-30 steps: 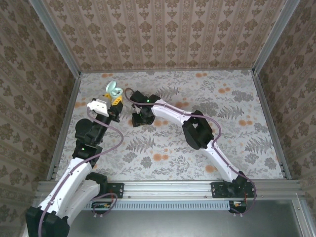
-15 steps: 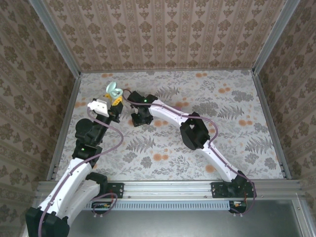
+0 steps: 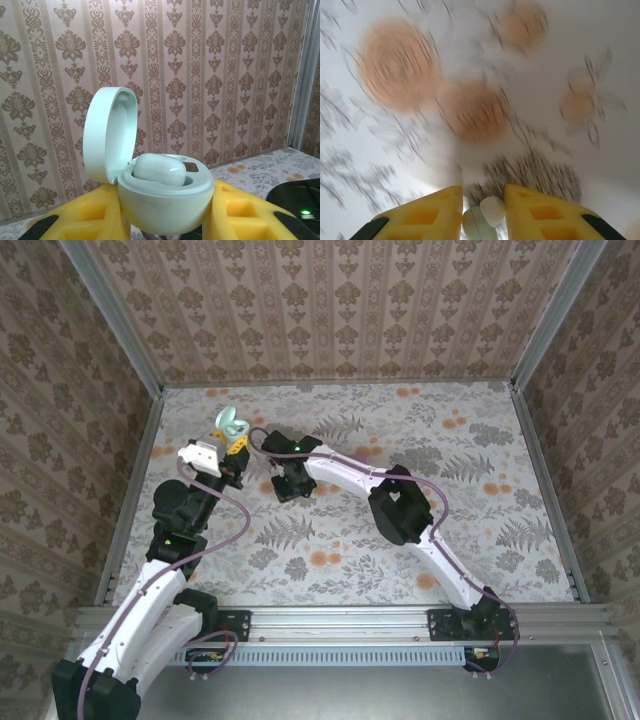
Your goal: Insert the wireless bluetooth earbuds into the charging case
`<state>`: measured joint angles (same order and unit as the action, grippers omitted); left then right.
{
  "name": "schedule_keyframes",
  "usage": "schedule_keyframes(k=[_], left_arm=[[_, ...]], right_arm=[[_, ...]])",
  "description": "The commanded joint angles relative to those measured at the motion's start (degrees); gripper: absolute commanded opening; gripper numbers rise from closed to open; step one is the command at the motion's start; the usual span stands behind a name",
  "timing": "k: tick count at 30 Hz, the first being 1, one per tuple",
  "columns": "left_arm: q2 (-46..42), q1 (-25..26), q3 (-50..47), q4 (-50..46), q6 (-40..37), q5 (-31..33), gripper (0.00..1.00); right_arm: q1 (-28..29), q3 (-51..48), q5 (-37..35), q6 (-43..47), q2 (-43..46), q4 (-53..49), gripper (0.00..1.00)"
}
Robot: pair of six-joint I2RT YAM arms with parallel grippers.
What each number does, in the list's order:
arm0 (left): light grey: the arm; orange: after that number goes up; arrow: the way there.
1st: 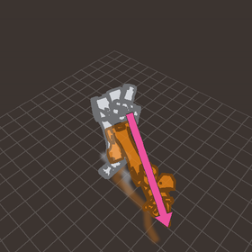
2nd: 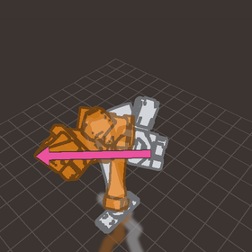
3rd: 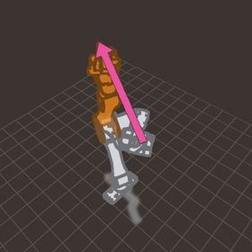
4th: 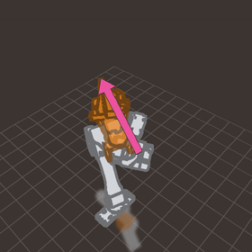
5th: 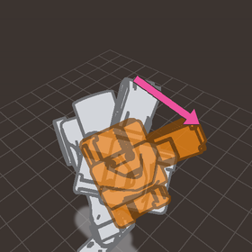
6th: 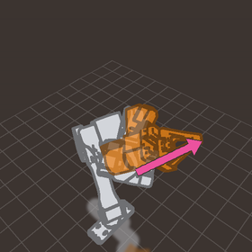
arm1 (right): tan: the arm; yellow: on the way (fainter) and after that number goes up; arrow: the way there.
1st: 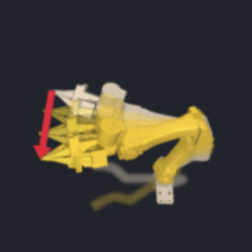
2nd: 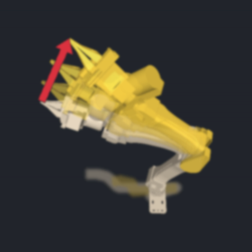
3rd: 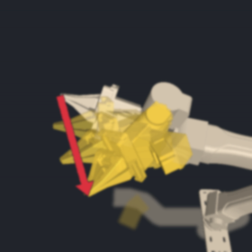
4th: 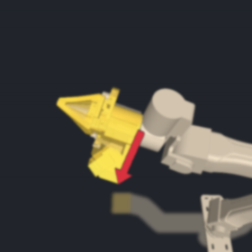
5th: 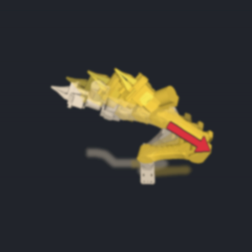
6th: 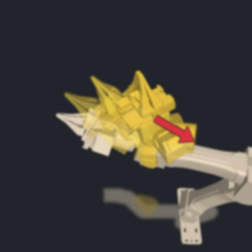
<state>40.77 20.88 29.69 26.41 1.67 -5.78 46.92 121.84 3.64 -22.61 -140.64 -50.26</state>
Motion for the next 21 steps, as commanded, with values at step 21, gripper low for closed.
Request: schedule_keyframes(k=[21], left_arm=[[15.1, 9.9, 4.6, 10.2, 0.7, -3.3, 0.29]], right_arm=[[-13.4, -59.5, -3.6, -12.8, 40.4, 13.1, 0.3]])
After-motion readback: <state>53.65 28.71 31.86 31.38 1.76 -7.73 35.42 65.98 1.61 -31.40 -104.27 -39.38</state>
